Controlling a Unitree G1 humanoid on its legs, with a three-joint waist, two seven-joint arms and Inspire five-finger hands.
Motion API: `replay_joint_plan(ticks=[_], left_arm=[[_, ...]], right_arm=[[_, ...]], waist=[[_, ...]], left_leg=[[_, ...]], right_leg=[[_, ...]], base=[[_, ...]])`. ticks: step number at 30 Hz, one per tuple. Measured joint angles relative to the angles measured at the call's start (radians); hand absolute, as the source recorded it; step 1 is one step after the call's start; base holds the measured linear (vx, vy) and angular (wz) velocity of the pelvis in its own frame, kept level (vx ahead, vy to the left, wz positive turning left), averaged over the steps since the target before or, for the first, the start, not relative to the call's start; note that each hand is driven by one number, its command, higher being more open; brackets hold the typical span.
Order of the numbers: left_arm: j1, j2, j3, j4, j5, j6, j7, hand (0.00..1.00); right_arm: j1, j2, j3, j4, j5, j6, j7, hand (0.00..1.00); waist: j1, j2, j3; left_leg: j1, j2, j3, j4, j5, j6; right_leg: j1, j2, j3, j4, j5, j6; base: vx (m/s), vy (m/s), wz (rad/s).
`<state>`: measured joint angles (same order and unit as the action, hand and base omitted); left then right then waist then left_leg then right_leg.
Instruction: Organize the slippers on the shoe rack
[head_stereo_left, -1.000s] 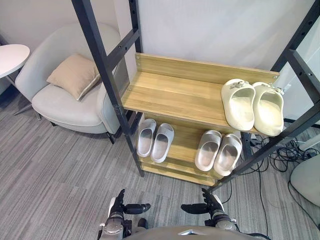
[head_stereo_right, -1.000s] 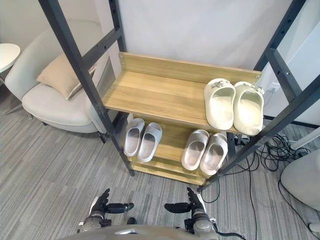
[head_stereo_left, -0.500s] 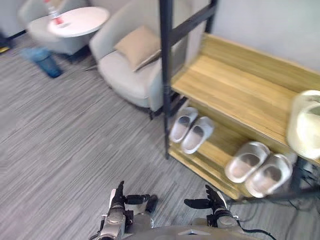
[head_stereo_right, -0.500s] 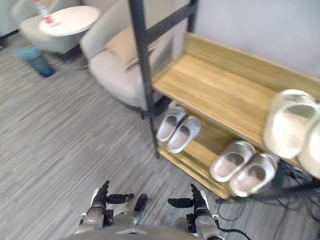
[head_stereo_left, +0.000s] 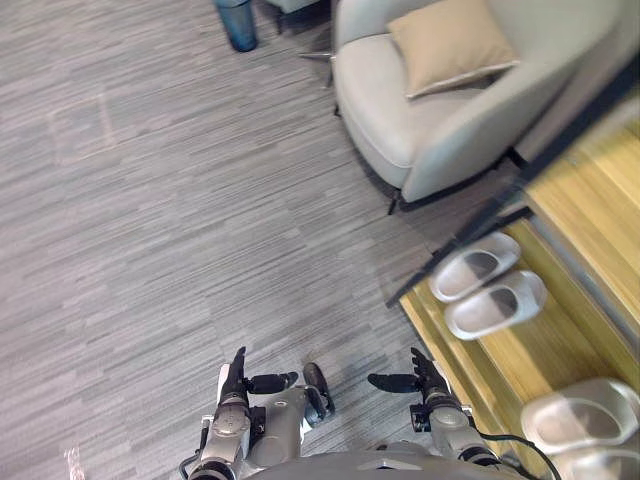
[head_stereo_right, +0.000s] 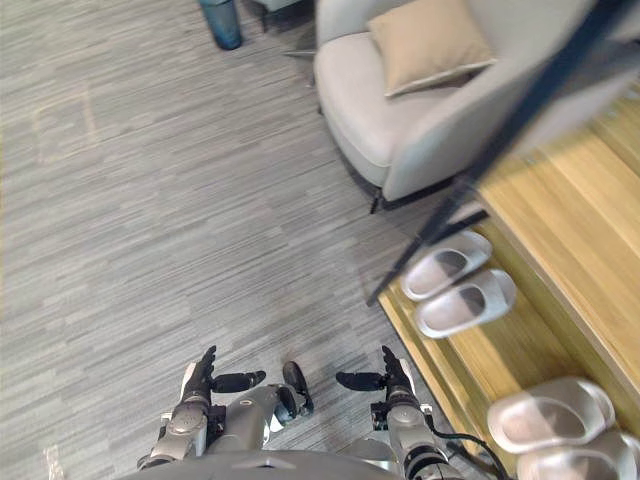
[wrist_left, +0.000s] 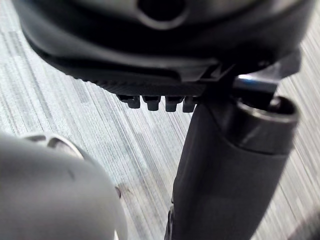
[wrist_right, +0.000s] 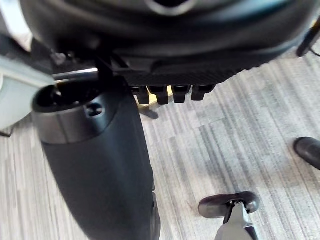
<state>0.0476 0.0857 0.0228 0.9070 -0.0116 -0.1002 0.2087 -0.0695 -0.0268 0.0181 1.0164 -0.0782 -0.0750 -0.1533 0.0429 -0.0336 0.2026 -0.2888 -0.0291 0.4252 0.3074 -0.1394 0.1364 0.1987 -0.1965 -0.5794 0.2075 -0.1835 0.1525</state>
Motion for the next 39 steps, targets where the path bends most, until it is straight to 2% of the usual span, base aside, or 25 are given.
replay_joint_plan(ticks=[2, 3, 5, 6, 9, 12, 13, 14, 16, 17, 18, 19, 21, 24, 26, 27, 28, 29, 31, 32, 33, 34, 35, 37, 39], left_arm=[[0.005, -0.003, -0.002, 0.014, 0.0, 0.001, -0.002, 1.0], [0.006, -0.005, -0.018, 0.031, 0.003, 0.002, -0.002, 1.0], [0.009, -0.006, -0.018, 0.041, 0.004, 0.004, 0.0, 1.0], [0.014, -0.011, -0.017, 0.042, 0.004, 0.006, 0.002, 1.0], [0.01, -0.023, -0.018, 0.052, 0.004, 0.01, 0.001, 1.0], [0.008, -0.023, -0.019, 0.059, 0.005, 0.014, 0.001, 1.0], [0.017, -0.016, -0.018, 0.063, 0.005, 0.014, 0.0, 1.0], [0.023, -0.02, -0.015, 0.069, 0.004, 0.014, 0.0, 1.0], [0.019, -0.034, -0.006, 0.068, 0.012, 0.014, -0.001, 1.0], [0.014, -0.045, 0.009, 0.068, 0.022, 0.014, -0.011, 1.0], [0.014, -0.057, 0.045, 0.065, 0.022, 0.014, -0.013, 1.0], [0.023, -0.069, 0.086, 0.046, 0.021, 0.013, -0.01, 1.0], [0.023, -0.076, 0.146, -0.007, 0.019, 0.013, -0.002, 1.0], [0.018, -0.071, 0.149, -0.037, 0.019, -0.002, 0.003, 1.0], [0.005, -0.062, 0.149, -0.04, 0.018, -0.004, 0.006, 1.0], [0.002, -0.059, 0.148, -0.041, 0.016, -0.007, 0.007, 1.0], [0.002, -0.055, 0.146, -0.043, 0.0, -0.008, 0.008, 1.0], [-0.008, -0.028, 0.136, -0.039, 0.002, -0.009, 0.014, 1.0], [-0.01, -0.014, 0.128, -0.034, -0.001, -0.007, 0.011, 1.0], [-0.01, -0.014, 0.127, -0.024, 0.0, -0.006, 0.018, 1.0], [-0.009, -0.013, 0.126, -0.006, 0.0, -0.002, 0.019, 1.0], [-0.004, -0.015, 0.116, 0.007, -0.001, 0.004, 0.02, 1.0], [-0.001, -0.009, 0.104, 0.02, 0.001, 0.005, 0.021, 1.0], [0.007, -0.006, 0.097, 0.026, 0.002, 0.006, 0.023, 1.0], [0.01, -0.004, 0.096, 0.033, 0.004, 0.006, 0.025, 1.0]], right_arm=[[0.007, 0.001, 0.003, -0.001, 0.0, 0.0, 0.005, 1.0], [0.022, 0.003, 0.005, -0.009, 0.0, 0.0, 0.016, 1.0], [0.039, 0.001, 0.016, -0.024, -0.001, 0.0, 0.019, 1.0], [0.046, -0.011, 0.026, -0.053, -0.001, 0.002, 0.027, 1.0], [0.04, -0.036, 0.026, -0.079, 0.0, -0.008, 0.028, 1.0], [0.045, -0.051, 0.031, -0.085, -0.001, -0.015, 0.028, 1.0], [0.048, -0.049, 0.028, -0.083, 0.002, -0.011, 0.032, 1.0], [0.052, -0.05, 0.028, -0.082, 0.001, -0.01, 0.032, 1.0], [0.046, -0.048, 0.02, -0.089, 0.001, -0.008, 0.033, 1.0], [0.045, -0.045, 0.021, -0.093, 0.001, -0.001, 0.032, 1.0], [0.052, -0.04, 0.026, -0.103, 0.0, 0.01, 0.032, 1.0], [0.069, -0.031, 0.037, -0.12, 0.0, 0.014, 0.032, 1.0], [0.08, 0.017, 0.042, -0.137, 0.0, 0.015, 0.023, 1.0], [0.072, 0.036, 0.042, -0.151, -0.003, 0.014, 0.017, 1.0], [0.055, 0.035, 0.041, -0.145, -0.009, 0.015, 0.007, 1.0], [0.055, 0.029, 0.041, -0.138, -0.009, 0.016, 0.001, 1.0], [0.057, 0.021, 0.041, -0.118, -0.012, 0.021, -0.003, 1.0], [0.05, 0.032, 0.042, -0.09, -0.023, 0.026, -0.005, 1.0], [0.048, 0.033, 0.041, -0.071, -0.041, 0.027, -0.006, 1.0], [0.045, 0.034, 0.04, -0.061, -0.048, 0.029, -0.005, 1.0], [0.05, 0.033, 0.04, -0.059, -0.049, 0.03, -0.005, 1.0], [0.059, 0.034, 0.042, -0.06, -0.05, 0.03, -0.003, 1.0], [0.062, 0.036, 0.043, -0.062, -0.052, 0.029, -0.001, 1.0], [0.066, 0.036, 0.047, -0.07, -0.058, 0.022, 0.001, 1.0], [0.061, 0.034, 0.052, -0.089, -0.058, 0.019, 0.003, 1.0]], waist=[[-0.001, 0.015, 0.006], [-0.018, 0.026, 0.011], [-0.023, 0.035, 0.013], [-0.032, 0.041, 0.018], [-0.053, 0.059, 0.028], [-0.063, 0.045, 0.032], [-0.069, 0.039, 0.036], [-0.065, 0.044, 0.021], [-0.055, 0.061, 0.01], [-0.059, 0.074, 0.016], [-0.057, 0.085, 0.021], [-0.044, 0.088, 0.021], [-0.009, 0.075, 0.026], [0.013, 0.045, 0.022], [0.014, 0.03, 0.03], [0.014, 0.028, 0.032], [0.018, 0.025, 0.027], [0.017, -0.03, 0.012], [0.018, -0.039, 0.009], [0.019, -0.039, 0.009], [0.015, -0.038, 0.011], [0.007, -0.032, 0.016], [0.001, -0.029, 0.017], [-0.024, -0.001, 0.025], [-0.039, 0.002, 0.032]], left_leg=[[0.086, -0.028, -0.069, -0.05, -0.025, -0.015], [0.158, -0.051, -0.137, -0.098, -0.026, -0.014], [0.21, -0.062, -0.189, -0.136, -0.026, -0.014], [0.27, -0.076, -0.254, -0.164, -0.034, -0.014], [0.346, -0.079, -0.38, -0.167, -0.06, -0.015], [0.411, -0.082, -0.497, -0.18, -0.097, -0.029], [0.454, -0.079, -0.569, -0.179, -0.128, -0.056], [0.471, -0.058, -0.61, -0.163, -0.145, -0.082], [0.436, -0.046, -0.626, -0.084, -0.14, -0.099], [0.37, -0.042, -0.589, 0.103, -0.132, -0.158], [0.287, -0.019, -0.532, 0.337, -0.093, -0.248], [0.202, 0.039, -0.447, 0.544, -0.072, -0.289], [0.079, 0.178, -0.274, 0.748, -0.119, -0.208], [-0.036, 0.24, -0.198, 0.554, -0.157, -0.186], [-0.08, 0.225, -0.19, 0.297, -0.114, -0.172], [-0.095, 0.212, -0.187, 0.169, -0.045, -0.166], [-0.099, 0.195, -0.189, 0.137, 0.086, -0.136], [-0.1, 0.141, -0.189, 0.139, 0.056, -0.116], [-0.1, 0.119, -0.197, 0.176, -0.001, -0.092], [-0.067, 0.098, -0.197, 0.181, -0.039, -0.08], [-0.005, 0.081, -0.212, 0.157, -0.064, -0.074], [0.068, 0.064, -0.224, 0.117, -0.077, -0.064], [0.129, 0.052, -0.24, 0.08, -0.083, -0.056], [0.266, 0.048, -0.286, -0.023, -0.096, -0.047], [0.355, 0.052, -0.315, -0.095, -0.106, -0.058]], right_leg=[[-0.08, -0.092, 0.022, 0.365, 0.034, -0.002], [-0.178, -0.105, 0.107, 0.603, -0.006, -0.076], [-0.255, -0.069, 0.181, 0.675, -0.032, -0.084], [-0.347, -0.034, 0.206, 0.67, -0.092, -0.099], [-0.478, 0.05, 0.253, 0.486, -0.114, -0.097], [-0.547, 0.112, 0.335, 0.229, -0.011, -0.079], [-0.549, 0.133, 0.38, 0.169, 0.142, -0.111], [-0.541, 0.139, 0.374, 0.191, 0.132, -0.164], [-0.519, 0.131, 0.33, 0.204, 0.082, -0.179], [-0.455, 0.129, 0.293, 0.177, 0.053, -0.182], [-0.375, 0.14, 0.269, 0.126, 0.047, -0.186], [-0.302, 0.166, 0.266, 0.078, 0.044, -0.191], [-0.149, 0.185, 0.246, -0.021, 0.035, -0.205], [-0.063, 0.168, 0.22, -0.097, 0.032, -0.197], [-0.013, 0.13, 0.187, -0.101, 0.0, -0.133], [0.015, 0.117, 0.171, -0.102, -0.019, -0.102], [0.04, 0.109, 0.17, -0.104, -0.037, -0.068], [0.047, 0.058, 0.156, -0.111, -0.016, -0.026], [0.046, 0.032, 0.169, -0.054, 0.035, 0.025], [0.011, -0.004, 0.184, 0.085, 0.052, 0.033], [-0.041, -0.051, 0.202, 0.282, 0.107, -0.016], [-0.105, -0.091, 0.225, 0.492, 0.156, -0.103], [-0.16, -0.096, 0.256, 0.647, 0.105, -0.159], [-0.277, -0.015, 0.312, 0.777, 0.019, -0.154], [-0.376, 0.047, 0.316, 0.737, -0.043, -0.157]], base=[[0.31, 0.23, 0.99], [0.27, 0.177, 1.09], [0.29, 0.09, 1.08], [0.44, 0.045, 1.37], [0.38, -0.017, 1.19], [0.42, -0.127, 1.43], [0.56, -0.233, 1.46], [0.6, -0.246, 1.36], [0.62, -0.242, 0.79], [0.69, -0.27, 0.93], [0.66, -0.236, 0.85], [0.54, -0.187, 0.49], [0.51, -0.14, 0.26], [0.5, -0.043, 0.16], [0.49, 0.125, 0.22], [0.51, 0.186, 0.25], [0.65, 0.236, 0.5], [0.6, 0.22, 0.5], [0.68, 0.285, 0.51], [0.61, 0.302, 0.46], [0.58, 0.269, 0.46], [0.67, 0.251, 0.47], [0.54, 0.138, 0.52], [0.47, 0.048, 0.58], [0.55, -0.028, 0.51]])
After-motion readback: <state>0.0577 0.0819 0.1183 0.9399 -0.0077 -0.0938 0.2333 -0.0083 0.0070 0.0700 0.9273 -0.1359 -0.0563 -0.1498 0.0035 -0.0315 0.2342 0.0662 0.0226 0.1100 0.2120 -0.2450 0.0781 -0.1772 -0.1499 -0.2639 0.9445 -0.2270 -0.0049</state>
